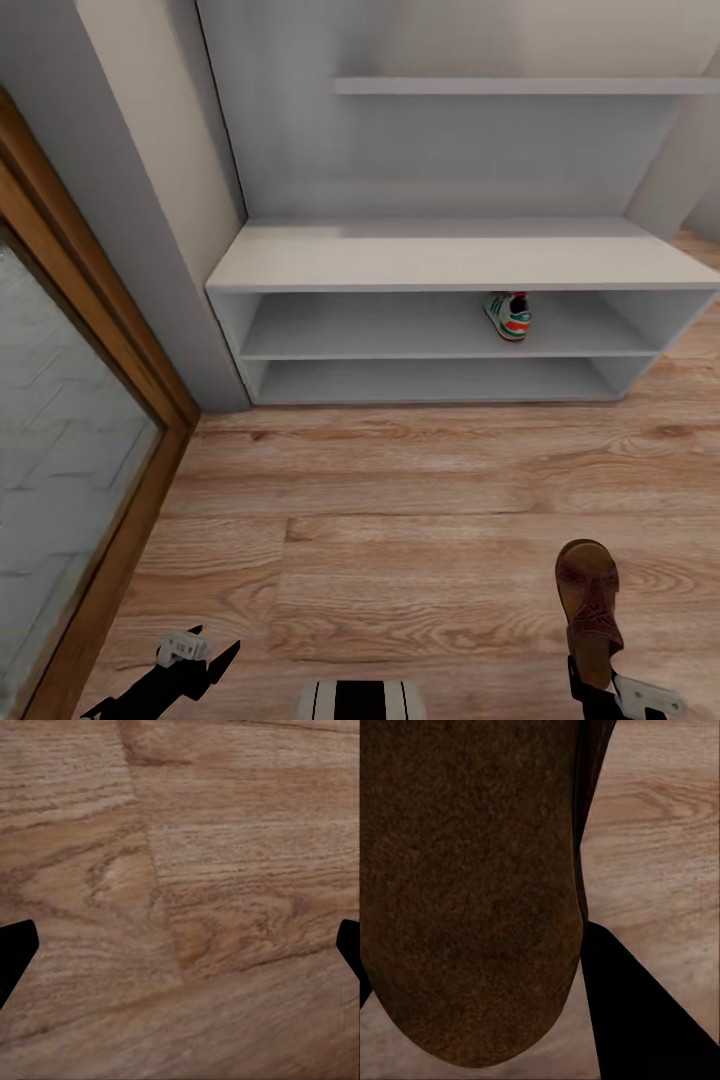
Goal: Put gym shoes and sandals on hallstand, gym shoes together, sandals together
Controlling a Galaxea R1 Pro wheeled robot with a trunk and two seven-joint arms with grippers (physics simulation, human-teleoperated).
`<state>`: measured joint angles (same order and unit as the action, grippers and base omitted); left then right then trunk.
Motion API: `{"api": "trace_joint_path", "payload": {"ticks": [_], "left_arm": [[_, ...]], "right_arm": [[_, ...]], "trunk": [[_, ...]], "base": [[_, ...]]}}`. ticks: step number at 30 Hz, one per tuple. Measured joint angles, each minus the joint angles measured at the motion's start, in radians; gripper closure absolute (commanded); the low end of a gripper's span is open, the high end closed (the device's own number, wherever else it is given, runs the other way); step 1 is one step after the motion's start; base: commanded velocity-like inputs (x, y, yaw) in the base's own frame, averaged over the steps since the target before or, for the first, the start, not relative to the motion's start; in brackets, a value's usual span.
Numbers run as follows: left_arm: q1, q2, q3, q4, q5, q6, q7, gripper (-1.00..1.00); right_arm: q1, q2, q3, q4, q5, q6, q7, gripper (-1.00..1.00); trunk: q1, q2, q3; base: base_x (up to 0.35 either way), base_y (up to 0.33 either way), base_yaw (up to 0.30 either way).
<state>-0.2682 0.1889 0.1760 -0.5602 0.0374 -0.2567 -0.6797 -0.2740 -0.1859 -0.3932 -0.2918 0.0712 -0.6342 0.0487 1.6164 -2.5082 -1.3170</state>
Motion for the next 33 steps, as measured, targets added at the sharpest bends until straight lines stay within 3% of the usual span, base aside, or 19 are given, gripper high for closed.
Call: {"api": "trace_joint_path", "payload": {"ticks": [13,20,22,26,29,33], "left_arm": [[0.000,0.000,0.000,0.001,-0.003,-0.001,0.001,-1.00],[0.001,-0.002,-0.012,0.048,-0.008,-0.027,-0.020,-1.00],[0.001,-0.002,-0.024,0.059,-0.015,-0.061,-0.054,-1.00],[0.001,0.000,-0.037,0.093,-0.028,-0.119,-0.183,-1.00],[0.001,0.006,-0.035,0.104,-0.026,-0.132,-0.283,-1.00],[0.002,0.010,-0.023,0.108,-0.025,-0.137,-0.348,-1.00]], "right_arm": [[0.000,0.002,0.001,-0.001,0.000,0.000,0.000,1.00],[0.000,0.004,0.001,0.000,0.001,0.000,0.000,1.00],[0.000,0.005,0.001,0.001,0.001,0.000,0.000,1.00],[0.000,0.006,0.003,0.002,0.003,0.001,0.001,1.00],[0.000,0.006,0.004,0.002,0.003,0.003,0.003,1.00],[0.000,0.007,0.006,0.003,0.005,0.007,0.005,1.00]], "trunk": [[0.000,0.000,0.000],[0.000,0.000,0.000],[0.000,0.000,0.000],[0.000,0.000,0.000],[0.000,0.000,0.000],[0.000,0.000,0.000]], "base": [[0.000,0.027,0.000],[0.000,0.000,0.000],[0.000,0.000,0.000],[0.000,0.000,0.000],[0.000,0.000,0.000],[0.000,0.000,0.000]]}}
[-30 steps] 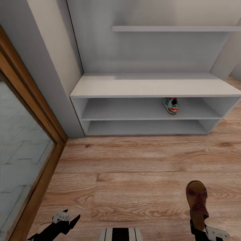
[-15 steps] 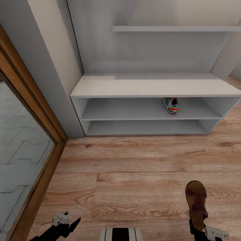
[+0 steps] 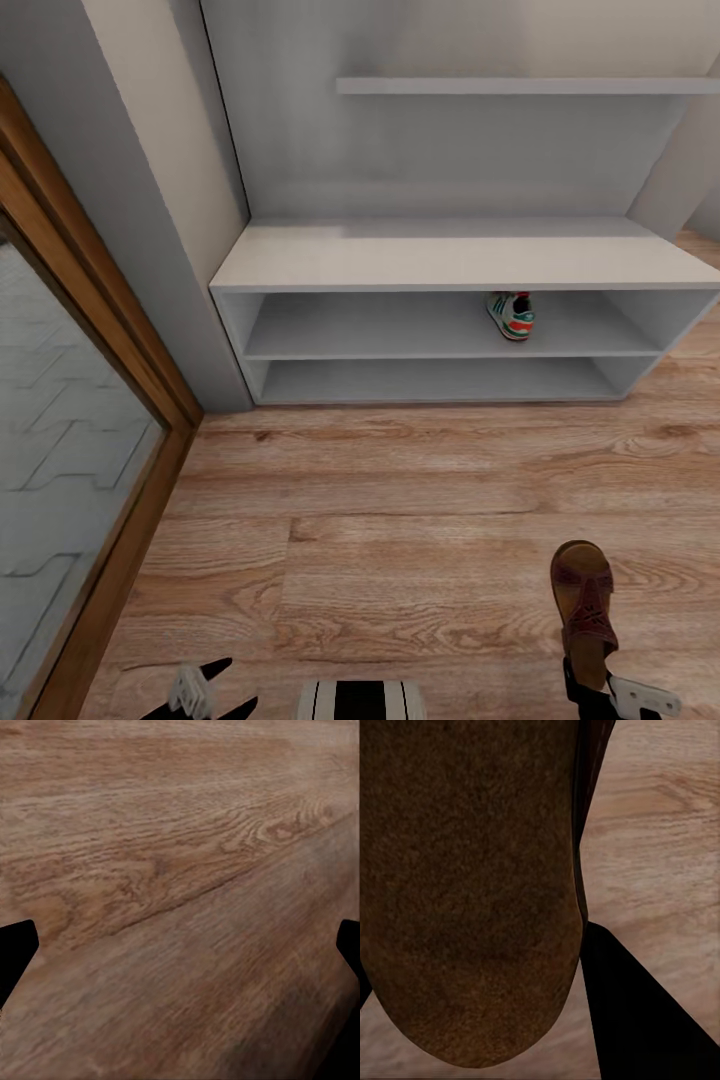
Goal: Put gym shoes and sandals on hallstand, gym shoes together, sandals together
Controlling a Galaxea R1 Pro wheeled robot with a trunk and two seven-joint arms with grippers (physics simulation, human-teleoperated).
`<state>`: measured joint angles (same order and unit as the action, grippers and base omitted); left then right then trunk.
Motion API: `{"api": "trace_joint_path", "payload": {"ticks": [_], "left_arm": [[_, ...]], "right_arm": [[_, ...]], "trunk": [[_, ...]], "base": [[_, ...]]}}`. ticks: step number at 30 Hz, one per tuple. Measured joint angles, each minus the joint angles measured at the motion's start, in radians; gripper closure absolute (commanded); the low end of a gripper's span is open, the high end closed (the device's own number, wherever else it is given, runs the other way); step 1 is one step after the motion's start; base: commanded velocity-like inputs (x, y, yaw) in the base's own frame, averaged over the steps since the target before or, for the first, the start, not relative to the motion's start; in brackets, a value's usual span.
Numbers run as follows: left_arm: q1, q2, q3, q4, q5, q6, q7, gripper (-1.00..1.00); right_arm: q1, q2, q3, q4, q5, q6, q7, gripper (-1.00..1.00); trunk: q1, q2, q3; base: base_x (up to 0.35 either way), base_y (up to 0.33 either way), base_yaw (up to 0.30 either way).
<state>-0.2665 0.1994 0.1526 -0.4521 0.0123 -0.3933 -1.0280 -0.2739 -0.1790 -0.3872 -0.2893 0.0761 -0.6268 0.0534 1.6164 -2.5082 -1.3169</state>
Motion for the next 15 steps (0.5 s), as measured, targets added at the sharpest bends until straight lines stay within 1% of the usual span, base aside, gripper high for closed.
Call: {"api": "trace_joint_path", "payload": {"ticks": [3,7,9,10,11,12,13,14,15], "left_arm": [[0.000,0.001,0.017,0.002,0.000,-0.001,-0.013,-1.00],[0.005,0.006,0.067,0.005,0.000,0.000,-0.017,-1.00],[0.013,0.012,0.133,0.006,0.000,0.000,-0.017,-1.00],[0.014,0.013,0.151,0.006,0.000,-0.001,-0.018,-1.00],[0.015,0.015,0.186,0.006,-0.002,-0.001,-0.018,-1.00],[0.016,0.016,0.203,0.006,-0.003,-0.001,-0.018,-1.00],[0.018,0.017,0.228,0.006,-0.004,-0.001,-0.018,-1.00],[0.018,0.018,0.237,0.006,-0.005,-0.001,-0.019,-1.00],[0.019,0.019,0.251,0.006,-0.006,-0.001,-0.019,-1.00]], "right_arm": [[0.000,0.002,0.004,0.000,0.000,0.004,0.000,1.00],[-0.001,0.019,0.024,-0.007,0.001,0.053,0.000,1.00],[0.000,0.037,0.043,-0.030,0.002,0.136,-0.001,1.00],[0.000,0.041,0.045,-0.042,0.001,0.163,-0.001,1.00],[-0.001,0.047,0.053,-0.070,0.001,0.218,-0.001,1.00],[-0.001,0.050,0.055,-0.086,0.000,0.249,-0.001,1.00],[-0.001,0.053,0.061,-0.121,0.000,0.310,-0.001,1.00],[-0.001,0.054,0.063,-0.141,-0.001,0.343,-0.001,1.00],[-0.002,0.056,0.066,-0.180,-0.001,0.408,-0.001,1.00]], "trunk": [[0.000,0.000,0.000],[0.000,0.000,0.000],[0.000,0.000,0.000],[0.000,0.000,0.000],[0.000,0.000,0.000],[0.000,0.000,0.000],[0.000,0.000,0.000],[0.000,0.000,0.000],[0.000,0.000,0.000]], "base": [[0.000,0.000,0.000],[0.000,0.000,0.000],[0.000,0.000,0.000],[0.000,0.000,0.000],[0.000,0.000,0.000],[0.000,0.000,0.000],[0.000,0.000,0.000],[0.000,0.000,0.000],[0.000,0.000,0.000]]}}
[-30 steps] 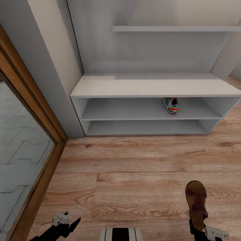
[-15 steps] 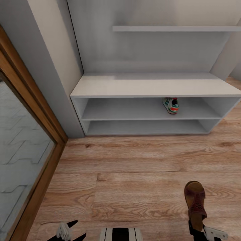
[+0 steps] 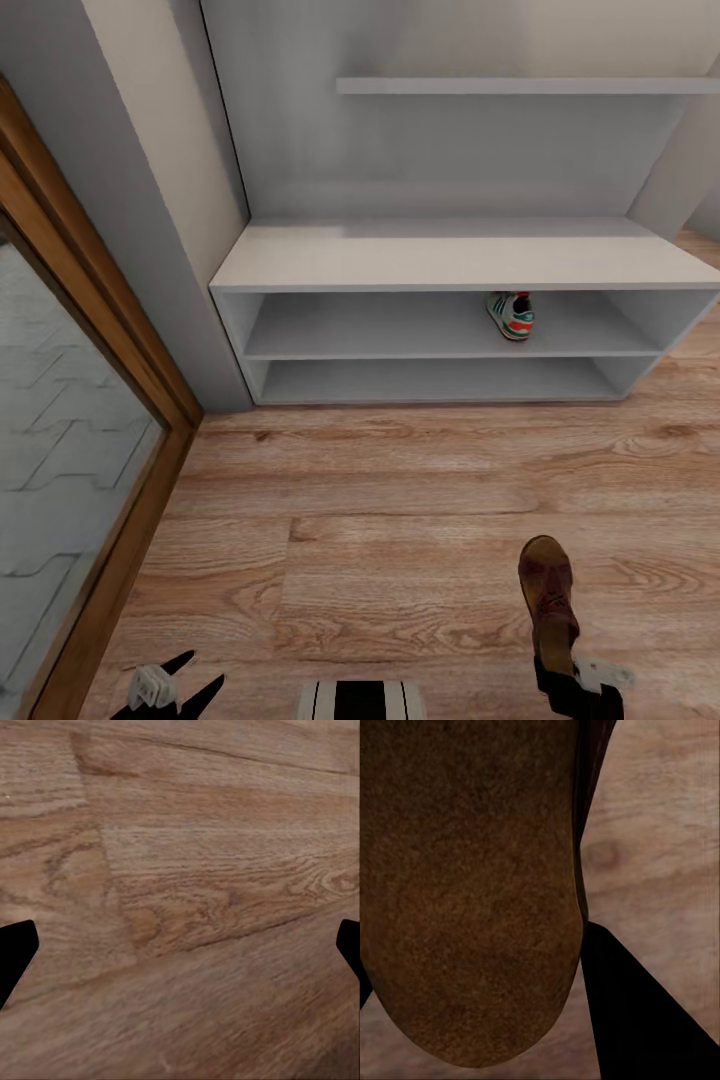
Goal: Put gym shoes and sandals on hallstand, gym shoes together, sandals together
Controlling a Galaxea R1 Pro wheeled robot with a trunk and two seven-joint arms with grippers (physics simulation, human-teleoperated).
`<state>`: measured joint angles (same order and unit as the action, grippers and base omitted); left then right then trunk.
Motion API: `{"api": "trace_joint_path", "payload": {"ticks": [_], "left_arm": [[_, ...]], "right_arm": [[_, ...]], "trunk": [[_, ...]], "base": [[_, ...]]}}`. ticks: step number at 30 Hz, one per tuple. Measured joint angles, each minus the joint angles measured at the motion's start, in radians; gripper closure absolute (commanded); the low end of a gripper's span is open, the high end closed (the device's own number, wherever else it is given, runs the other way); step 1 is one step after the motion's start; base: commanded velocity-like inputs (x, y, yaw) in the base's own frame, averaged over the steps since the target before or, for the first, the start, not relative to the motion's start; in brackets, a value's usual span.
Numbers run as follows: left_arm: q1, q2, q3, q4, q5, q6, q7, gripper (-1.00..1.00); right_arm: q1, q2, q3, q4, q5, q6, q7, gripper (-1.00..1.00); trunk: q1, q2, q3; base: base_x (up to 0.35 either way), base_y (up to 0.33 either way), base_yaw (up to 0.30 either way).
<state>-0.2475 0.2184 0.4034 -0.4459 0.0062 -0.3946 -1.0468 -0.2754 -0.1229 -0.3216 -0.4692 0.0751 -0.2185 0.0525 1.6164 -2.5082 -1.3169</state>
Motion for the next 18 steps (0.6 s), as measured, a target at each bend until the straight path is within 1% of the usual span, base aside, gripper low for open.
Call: {"api": "trace_joint_path", "payload": {"ticks": [3,4,6,9,10,11,12,13,15,16,17,18], "left_arm": [[0.001,0.002,0.017,0.001,-0.003,0.000,0.000,-1.00],[0.001,0.002,0.021,0.001,-0.004,0.000,0.000,-1.00],[0.001,0.003,0.021,0.001,-0.004,0.000,0.000,-1.00],[0.001,0.002,0.021,0.002,-0.005,0.001,-0.001,-1.00],[0.002,0.000,0.019,0.002,-0.007,0.001,-0.001,-1.00],[0.002,-0.001,0.016,0.002,-0.009,0.002,0.000,-1.00],[0.003,-0.002,0.016,0.002,-0.009,0.002,0.000,-1.00],[0.003,-0.002,0.015,0.002,-0.009,0.002,0.000,-1.00],[0.002,-0.004,0.014,0.002,-0.010,0.003,0.000,-1.00],[0.002,-0.004,0.014,0.002,-0.010,0.003,0.000,-1.00],[0.002,-0.006,0.014,0.002,-0.010,0.002,0.000,-1.00],[0.002,-0.006,0.013,0.002,-0.010,0.003,0.000,-1.00]], "right_arm": [[0.000,0.003,0.003,-0.117,-0.001,0.185,0.001,1.00],[-0.001,0.004,0.011,-0.178,-0.002,0.269,0.002,1.00],[-0.001,0.004,0.015,-0.194,-0.002,0.292,0.002,1.00],[-0.001,0.005,0.026,-0.202,-0.002,0.304,0.002,1.00],[-0.001,0.006,0.067,-0.211,-0.004,0.308,0.000,1.00],[-0.018,0.038,0.131,-0.279,-0.005,0.412,-0.022,1.00],[-0.026,0.057,0.136,-0.295,-0.004,0.442,-0.033,1.00],[-0.032,0.070,0.138,-0.309,-0.003,0.468,-0.046,1.00],[-0.060,0.123,0.144,-0.357,-0.006,0.540,-0.121,1.00],[-0.066,0.136,0.148,-0.366,-0.004,0.552,-0.144,1.00],[-0.079,0.164,0.153,-0.378,-0.007,0.568,-0.186,1.00],[-0.087,0.180,0.157,-0.383,-0.005,0.575,-0.207,1.00]], "trunk": [[0.000,0.000,0.000],[0.000,0.000,0.000],[0.000,0.000,0.000],[0.000,0.000,0.000],[0.000,0.000,0.000],[0.000,0.000,0.000],[0.000,0.000,0.000],[0.000,0.000,0.000],[0.000,0.000,0.000],[0.000,0.000,0.000],[0.000,0.000,0.000],[0.000,0.000,0.000]], "base": [[0.000,0.000,0.000],[0.000,0.000,0.000],[0.000,0.000,0.000],[0.000,0.000,0.000],[0.000,0.000,0.000],[0.000,0.000,0.000],[0.000,0.000,0.000],[0.000,0.000,0.000],[0.000,0.000,0.000],[0.000,0.000,0.000],[0.000,0.000,0.000],[0.000,0.000,0.000]]}}
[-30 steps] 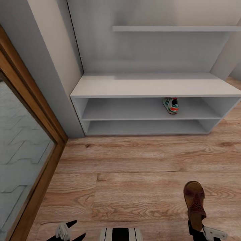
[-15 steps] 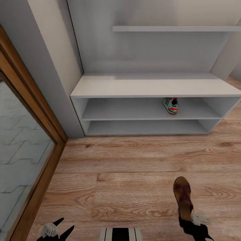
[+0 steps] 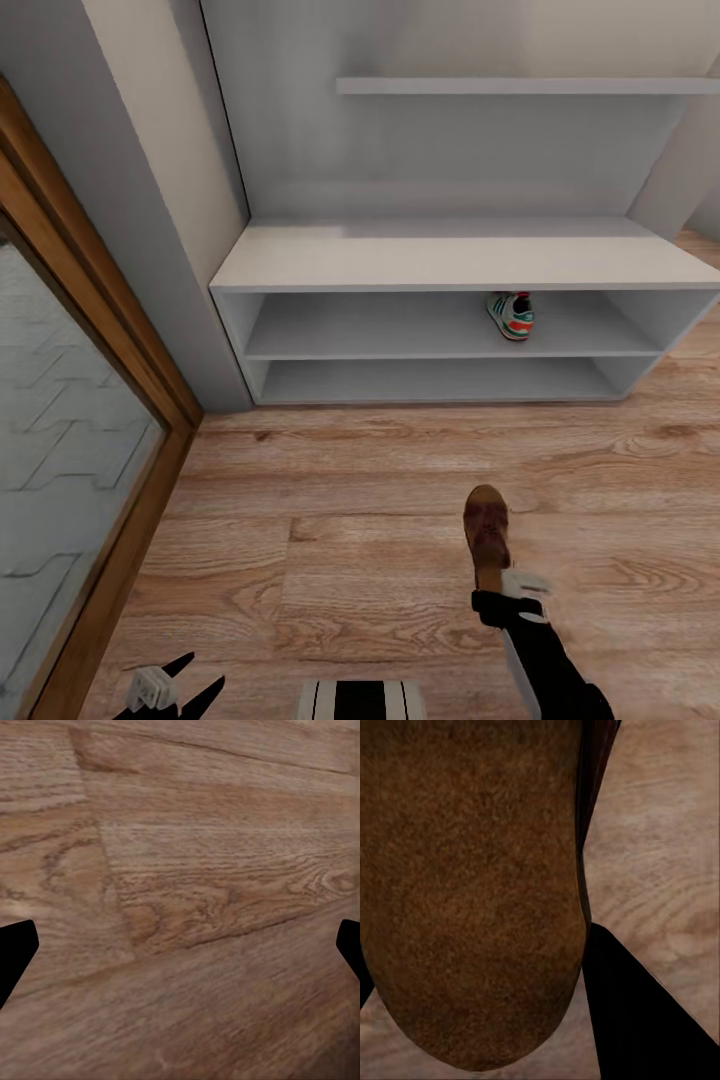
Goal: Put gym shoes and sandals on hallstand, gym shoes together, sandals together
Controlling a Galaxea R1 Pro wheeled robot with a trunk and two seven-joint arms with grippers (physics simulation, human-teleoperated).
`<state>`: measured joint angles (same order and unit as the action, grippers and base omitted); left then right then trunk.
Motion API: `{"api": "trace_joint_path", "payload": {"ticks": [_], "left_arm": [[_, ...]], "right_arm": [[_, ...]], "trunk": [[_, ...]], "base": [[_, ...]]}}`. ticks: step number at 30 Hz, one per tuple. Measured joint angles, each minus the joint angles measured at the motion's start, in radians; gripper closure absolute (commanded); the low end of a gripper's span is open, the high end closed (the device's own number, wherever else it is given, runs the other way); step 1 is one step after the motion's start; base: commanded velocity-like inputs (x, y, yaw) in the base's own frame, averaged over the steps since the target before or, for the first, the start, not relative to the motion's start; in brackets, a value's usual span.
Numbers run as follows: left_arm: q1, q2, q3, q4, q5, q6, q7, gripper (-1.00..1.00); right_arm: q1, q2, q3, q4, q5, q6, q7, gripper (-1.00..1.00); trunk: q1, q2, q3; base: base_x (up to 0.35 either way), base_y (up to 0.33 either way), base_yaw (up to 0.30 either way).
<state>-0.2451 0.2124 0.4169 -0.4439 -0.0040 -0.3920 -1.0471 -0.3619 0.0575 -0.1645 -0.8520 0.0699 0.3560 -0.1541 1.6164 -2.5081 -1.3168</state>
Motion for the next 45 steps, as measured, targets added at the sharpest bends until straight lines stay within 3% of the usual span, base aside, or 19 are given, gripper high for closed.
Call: {"api": "trace_joint_path", "payload": {"ticks": [2,4,5,8,24,30,37,38,39,41,45], "left_arm": [[0.000,-0.002,0.000,0.001,0.000,-0.001,0.000,-1.00],[0.000,-0.002,0.000,0.000,0.000,0.000,0.000,-1.00],[0.000,-0.003,0.000,0.001,0.000,0.000,0.000,-1.00],[0.000,-0.005,0.000,0.001,0.000,0.000,0.000,-1.00],[0.000,-0.005,-0.003,0.000,-0.001,-0.001,0.000,-1.00],[0.000,-0.007,-0.015,-0.003,-0.059,-0.002,-0.004,-1.00],[-0.015,-0.024,-0.015,-0.026,-0.066,0.014,-0.055,-1.00],[-0.018,-0.030,-0.014,-0.035,-0.065,0.031,-0.070,-1.00],[-0.046,-0.042,-0.011,-0.079,-0.056,0.142,-0.102,-1.00],[-0.068,-0.049,-0.010,-0.104,-0.053,0.213,-0.126,-1.00],[-0.087,-0.066,-0.010,-0.139,-0.051,0.281,-0.171,-1.00]], "right_arm": [[-0.039,0.089,0.072,-0.012,-0.001,0.017,-0.105,1.00],[-0.054,0.110,0.102,-0.014,0.000,0.021,-0.155,1.00],[-0.068,0.116,0.138,-0.016,0.000,0.021,-0.191,1.00],[-0.100,0.117,0.176,-0.018,-0.001,0.022,-0.220,1.00],[-0.112,0.117,0.187,-0.025,-0.005,0.020,-0.229,1.00],[-0.112,0.117,0.188,-0.024,-0.005,0.020,-0.229,1.00],[-0.112,0.117,0.188,-0.019,-0.005,0.020,-0.227,1.00],[-0.112,0.117,0.188,-0.020,-0.005,0.020,-0.227,1.00],[-0.112,0.117,0.187,-0.022,-0.004,0.020,-0.227,1.00],[-0.112,0.117,0.187,-0.021,-0.004,0.020,-0.228,1.00],[-0.112,0.117,0.188,-0.022,-0.004,0.020,-0.228,1.00]], "trunk": [[0.000,0.000,0.000],[0.000,0.000,0.000],[0.000,0.000,0.000],[0.000,0.000,0.000],[0.000,0.000,-0.001],[0.000,0.000,-0.006],[0.000,0.000,-0.014],[0.000,0.000,-0.015],[0.000,0.000,-0.016],[0.000,0.000,-0.018],[0.000,0.000,-0.022]], "base": [[0.000,0.000,0.000],[0.000,0.000,0.000],[0.000,0.000,0.000],[0.000,0.000,0.000],[0.000,0.000,0.011],[0.000,0.000,0.161],[0.000,0.000,0.186],[0.000,0.000,0.188],[0.000,0.000,0.188],[0.000,0.000,0.188],[0.000,0.000,0.188]]}}
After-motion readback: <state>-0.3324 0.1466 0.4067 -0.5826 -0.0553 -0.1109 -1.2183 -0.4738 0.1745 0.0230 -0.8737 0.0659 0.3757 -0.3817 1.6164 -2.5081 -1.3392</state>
